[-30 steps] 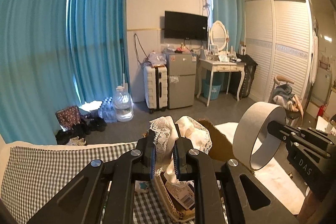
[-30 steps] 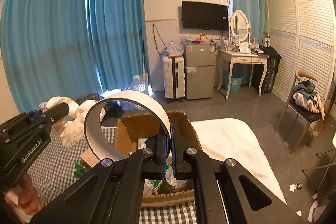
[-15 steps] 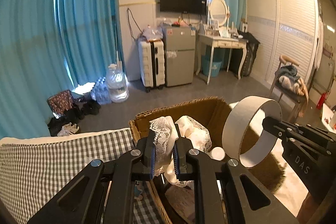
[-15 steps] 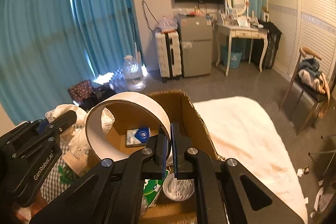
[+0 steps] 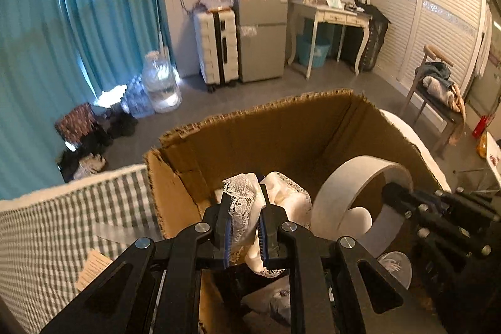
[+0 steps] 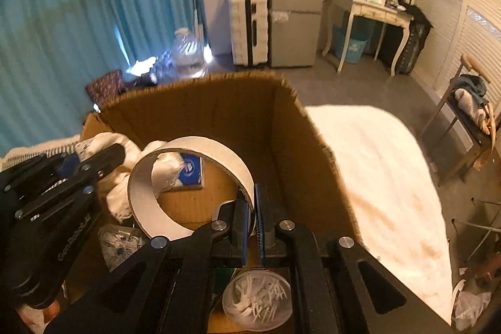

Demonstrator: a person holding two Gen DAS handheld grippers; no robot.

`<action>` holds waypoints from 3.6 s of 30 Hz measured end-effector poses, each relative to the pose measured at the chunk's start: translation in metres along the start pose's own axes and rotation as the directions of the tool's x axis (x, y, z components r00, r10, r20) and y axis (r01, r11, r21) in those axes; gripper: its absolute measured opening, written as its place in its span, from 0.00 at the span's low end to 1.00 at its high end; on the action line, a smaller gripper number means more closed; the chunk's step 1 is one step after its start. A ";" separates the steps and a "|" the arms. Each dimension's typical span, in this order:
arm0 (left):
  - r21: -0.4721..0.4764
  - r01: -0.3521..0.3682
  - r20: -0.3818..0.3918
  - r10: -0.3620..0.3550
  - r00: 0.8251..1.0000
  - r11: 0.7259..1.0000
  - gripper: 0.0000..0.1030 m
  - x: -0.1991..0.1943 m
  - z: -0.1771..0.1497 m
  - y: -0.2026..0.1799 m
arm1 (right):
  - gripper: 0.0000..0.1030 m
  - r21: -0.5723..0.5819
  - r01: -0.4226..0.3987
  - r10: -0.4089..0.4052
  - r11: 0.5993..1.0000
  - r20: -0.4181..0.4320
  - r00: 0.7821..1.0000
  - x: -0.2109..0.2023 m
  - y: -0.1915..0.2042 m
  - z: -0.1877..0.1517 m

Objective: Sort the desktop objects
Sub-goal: 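Lower the lace cloth and tape roll into the box and open both tools, then withdraw both tools from the cardboard box back over the bed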

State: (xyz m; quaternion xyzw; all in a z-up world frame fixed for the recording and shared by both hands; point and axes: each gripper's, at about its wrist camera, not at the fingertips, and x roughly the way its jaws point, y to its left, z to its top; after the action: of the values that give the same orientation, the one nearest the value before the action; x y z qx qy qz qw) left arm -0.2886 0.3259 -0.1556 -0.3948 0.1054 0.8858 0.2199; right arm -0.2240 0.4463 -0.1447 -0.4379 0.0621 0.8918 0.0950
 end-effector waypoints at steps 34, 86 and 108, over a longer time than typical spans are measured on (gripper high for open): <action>-0.126 -0.084 0.282 0.117 0.952 0.988 0.61 -0.155 -0.017 0.054 | 0.63 0.006 -0.038 0.034 0.999 0.293 0.955 -0.132 0.044 0.005; -0.344 -0.318 0.310 0.426 0.850 0.884 1.00 -0.275 -0.117 0.226 | 0.97 -0.280 -0.241 0.341 0.929 0.400 0.850 -0.180 0.226 -0.045; -0.267 -0.288 0.135 0.332 0.934 0.920 1.00 -0.144 -0.163 0.242 | 0.69 -0.243 -0.143 0.187 0.959 0.168 0.968 -0.025 0.258 -0.058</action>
State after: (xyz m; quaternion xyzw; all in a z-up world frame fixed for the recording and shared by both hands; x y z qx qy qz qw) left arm -0.2110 0.0096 -0.1535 -0.3166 0.0377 0.9472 0.0349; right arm -0.2219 0.1812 -0.1531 -0.3525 -0.0143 0.9354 -0.0257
